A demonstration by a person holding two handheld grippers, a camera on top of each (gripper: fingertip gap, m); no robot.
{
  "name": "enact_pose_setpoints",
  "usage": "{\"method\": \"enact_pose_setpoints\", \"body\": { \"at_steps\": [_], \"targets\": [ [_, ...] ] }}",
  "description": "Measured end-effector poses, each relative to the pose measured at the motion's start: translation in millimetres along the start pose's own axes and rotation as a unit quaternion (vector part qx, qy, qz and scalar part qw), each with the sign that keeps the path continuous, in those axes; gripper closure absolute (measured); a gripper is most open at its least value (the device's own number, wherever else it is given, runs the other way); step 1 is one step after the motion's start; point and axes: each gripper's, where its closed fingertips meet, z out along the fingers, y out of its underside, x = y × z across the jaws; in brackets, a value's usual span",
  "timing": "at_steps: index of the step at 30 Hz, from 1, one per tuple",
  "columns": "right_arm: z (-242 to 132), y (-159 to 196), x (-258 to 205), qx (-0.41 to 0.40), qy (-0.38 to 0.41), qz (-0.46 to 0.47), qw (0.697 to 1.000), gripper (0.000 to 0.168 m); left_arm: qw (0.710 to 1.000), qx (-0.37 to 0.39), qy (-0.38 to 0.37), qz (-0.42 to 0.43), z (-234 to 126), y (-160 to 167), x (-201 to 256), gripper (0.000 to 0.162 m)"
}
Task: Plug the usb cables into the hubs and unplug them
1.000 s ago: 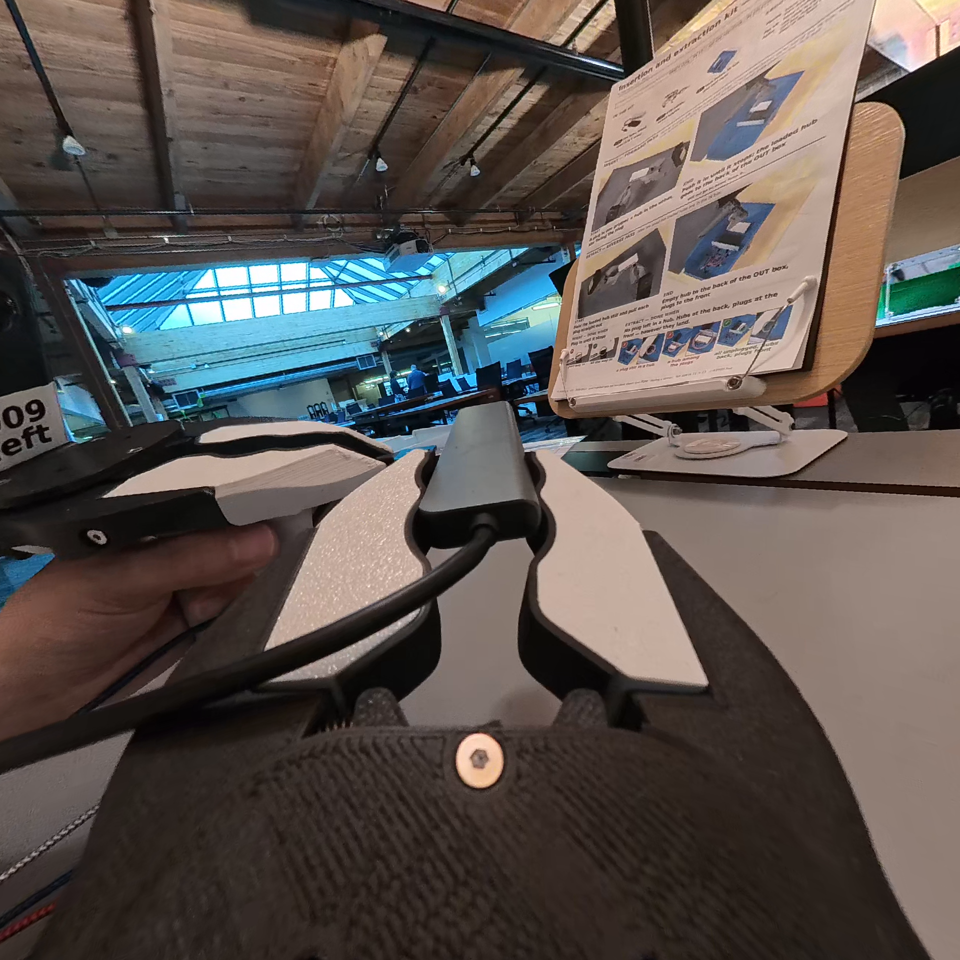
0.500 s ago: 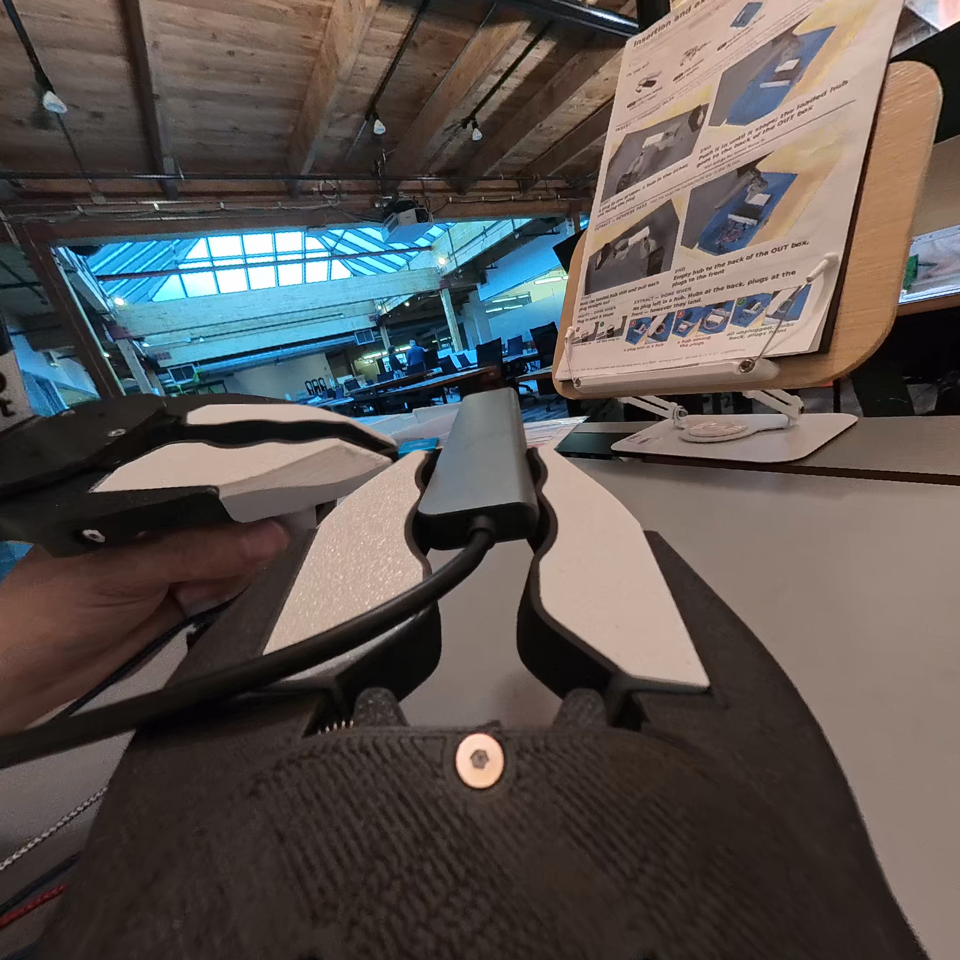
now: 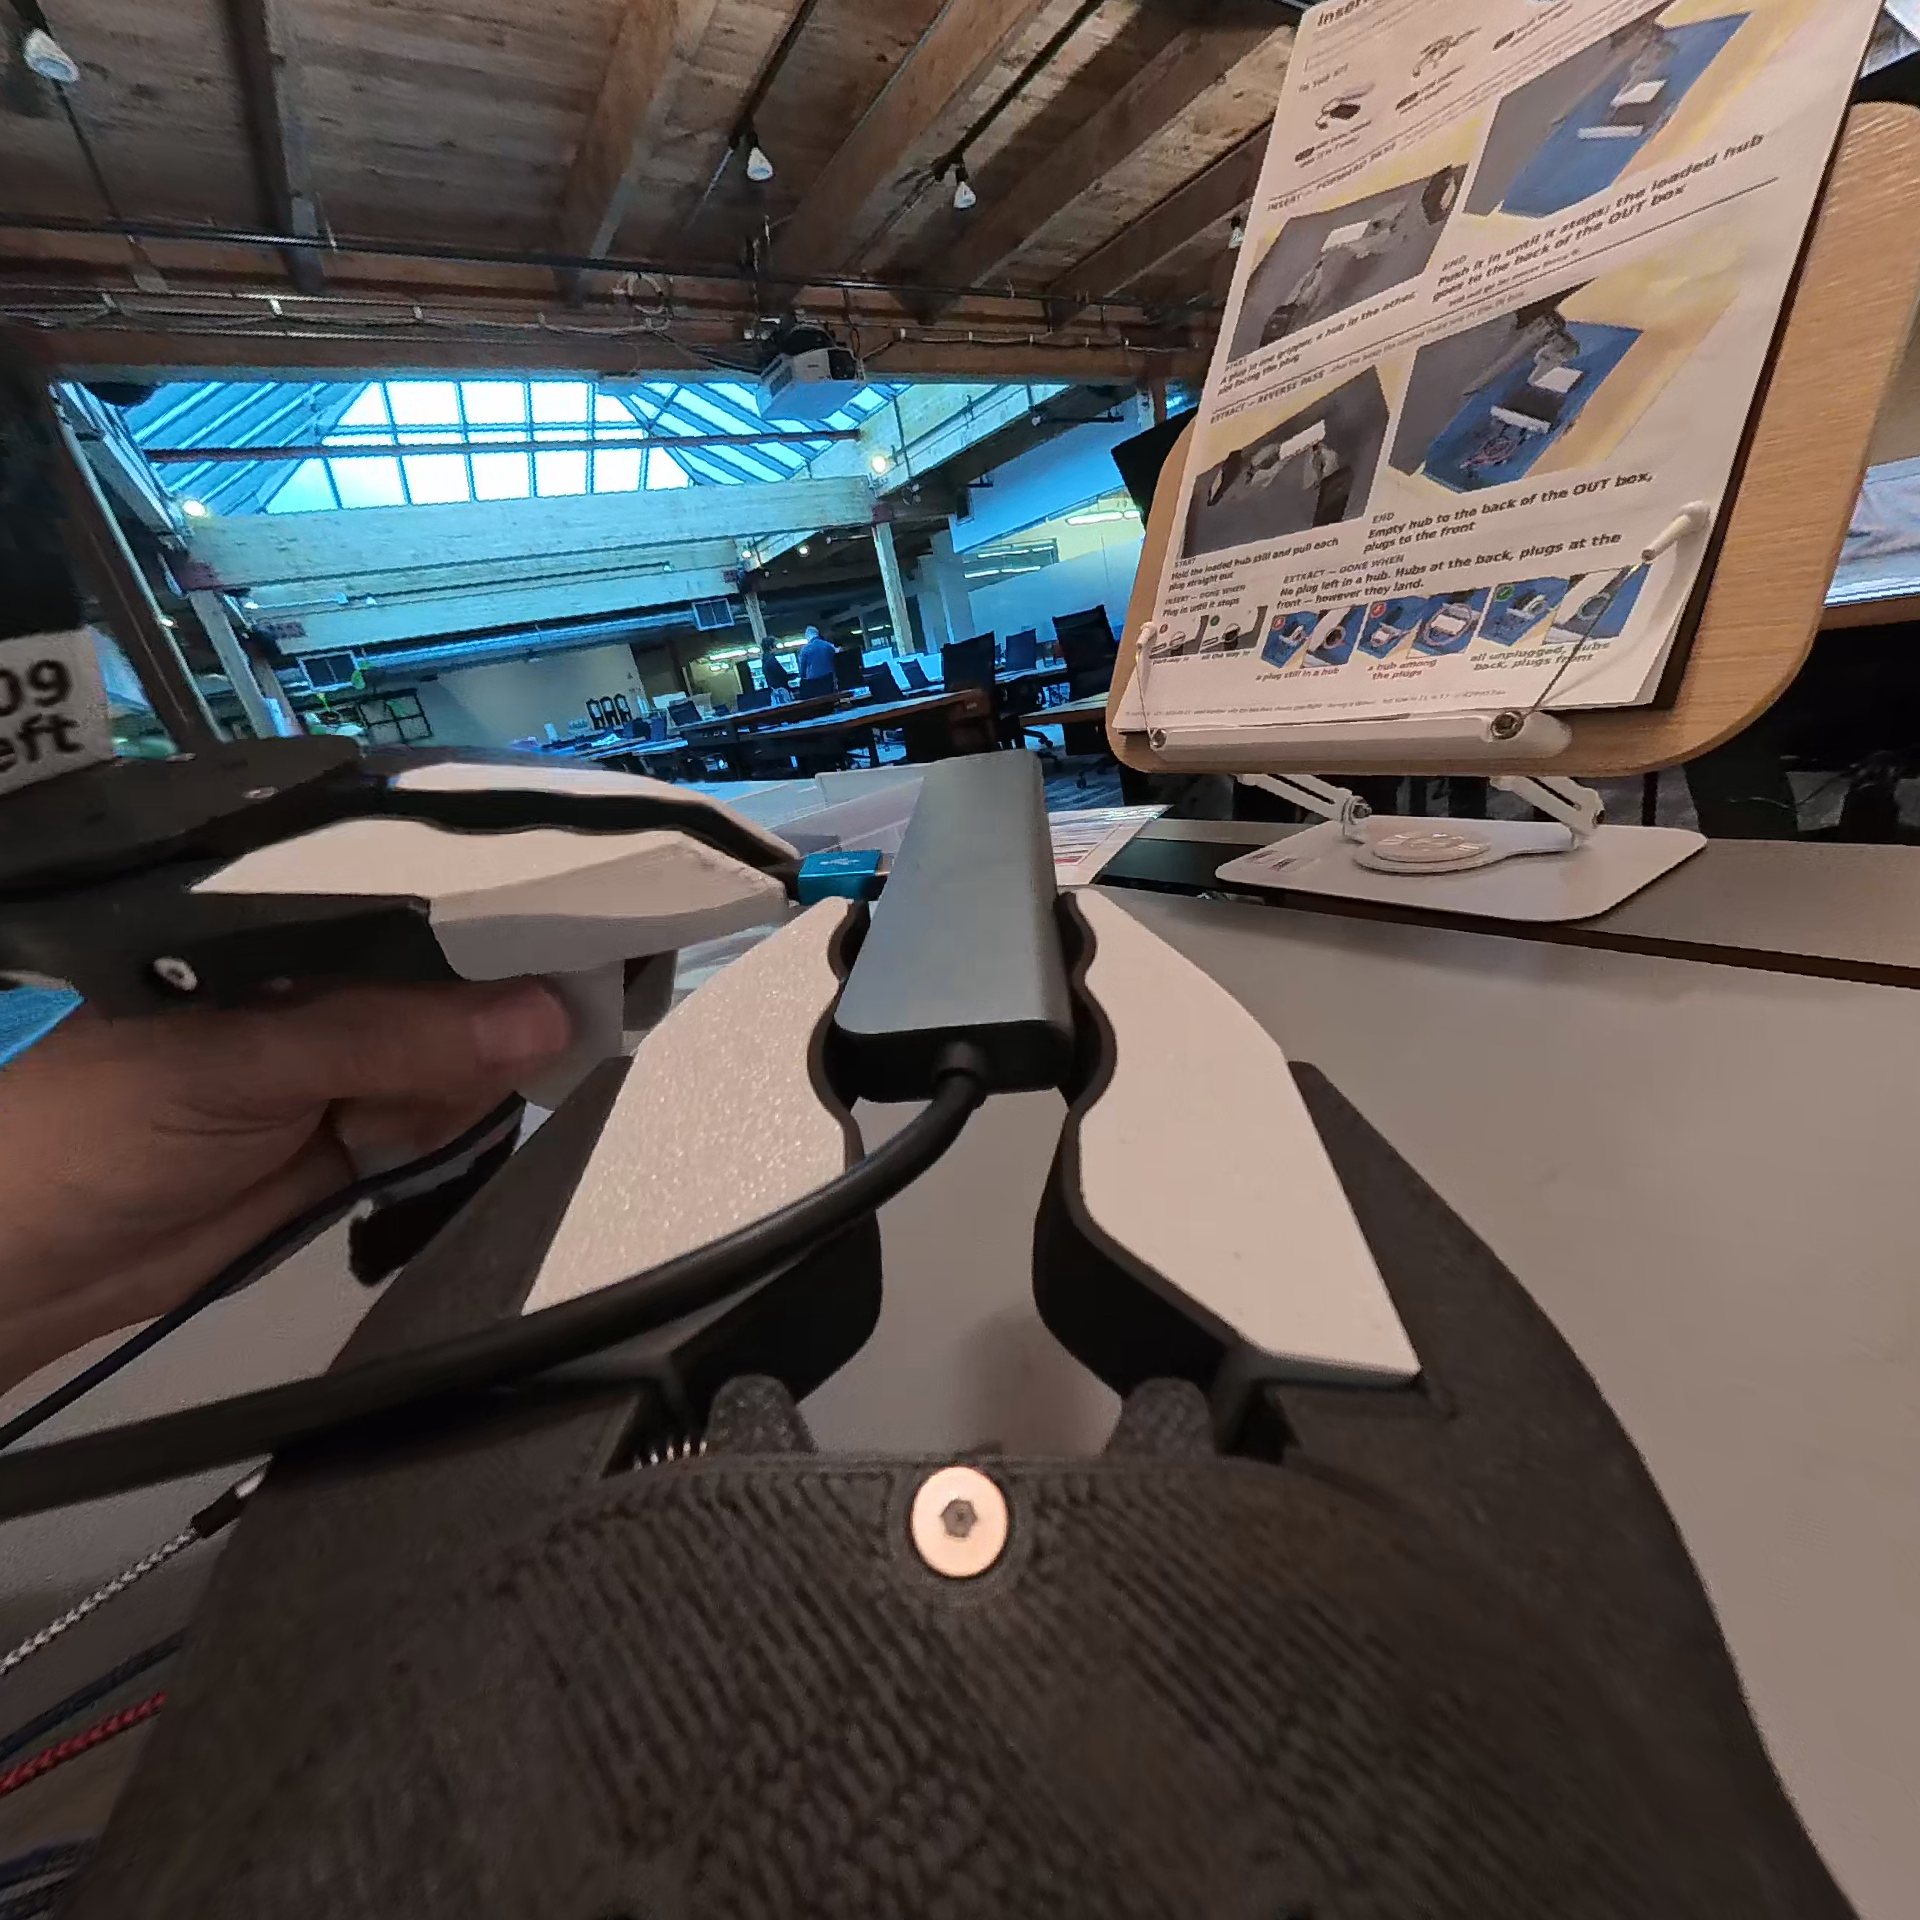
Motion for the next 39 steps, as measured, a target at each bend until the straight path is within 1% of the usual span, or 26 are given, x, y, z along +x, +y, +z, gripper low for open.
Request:
{"method": "enact_pose_setpoints", "body": {
  "at_steps": [2, 6, 7, 10, 13, 15, 18, 20, 22, 27, 30, 33, 34, 35, 37, 39],
  "targets": [
    [1, 1, 0, -0.004, 0.003, -0.003, 1.000, 0.133, 1.000, 0.003, 0.009, -0.022, 1, 1, -1, 0.157],
    [1, 1, 0, -0.005, 0.004, -0.004, 1.000, 0.133, 1.000, -0.001, 0.006, -0.019, 1, 1, -2, 0.157],
    [1, 2, 1, -0.007, 0.008, -0.006, 1.000, 0.133, 1.000, -0.004, 0.005, -0.015, 2, 1, -2, 0.157],
    [1, 1, 1, -0.004, 0.006, -0.002, 1.000, 0.133, 0.999, -0.011, -0.014, 0.035, 3, 1, -2, 0.157],
    [-1, -1, -1, 0.004, -0.011, 0.003, 1.000, 0.133, 1.000, 0.014, -0.002, 0.016, 1, -3, 1, 0.157],
    [-3, -6, -3, 0.022, -0.013, -0.031, 0.999, 0.133, 0.998, 0.041, -0.008, 0.050, -2, -4, 3, 0.157],
    [-6, -10, -6, 0.045, -0.041, -0.016, 0.998, 0.133, 0.994, 0.070, -0.018, 0.086, -5, -6, 8, 0.157],
    [-9, -17, -5, 0.080, -0.040, -0.005, 0.996, 0.133, 0.991, 0.080, -0.028, 0.100, -5, -9, 12, 0.157],
    [-10, -19, -4, 0.094, -0.036, -0.004, 0.995, 0.133, 0.989, 0.083, -0.041, 0.115, -4, -11, 13, 0.157],
    [-10, -20, -1, 0.097, -0.024, -0.018, 0.995, 0.125, 0.985, 0.091, -0.052, 0.136, -5, -13, 12, 0.157],
    [-10, -21, 0, 0.099, -0.021, -0.013, 0.995, 0.118, 0.984, 0.094, -0.054, 0.142, -7, -15, 11, 0.157],
    [-11, -23, -3, 0.107, -0.028, -0.020, 0.994, 0.124, 0.985, 0.084, -0.051, 0.144, -6, -12, 11, 0.157],
    [-11, -23, -4, 0.106, -0.030, -0.028, 0.994, 0.131, 0.985, 0.082, -0.049, 0.141, -6, -11, 11, 0.157],
    [-11, -23, -5, 0.106, -0.031, -0.030, 0.993, 0.134, 0.986, 0.080, -0.048, 0.135, -5, -11, 11, 0.157],
    [-12, -26, -5, 0.115, -0.027, -0.035, 0.992, 0.134, 0.989, 0.079, -0.039, 0.118, -4, -11, 12, 0.157],
    [-12, -25, -4, 0.113, -0.031, -0.020, 0.993, 0.134, 0.991, 0.076, -0.032, 0.102, -3, -11, 12, 0.157]
  ]
}}
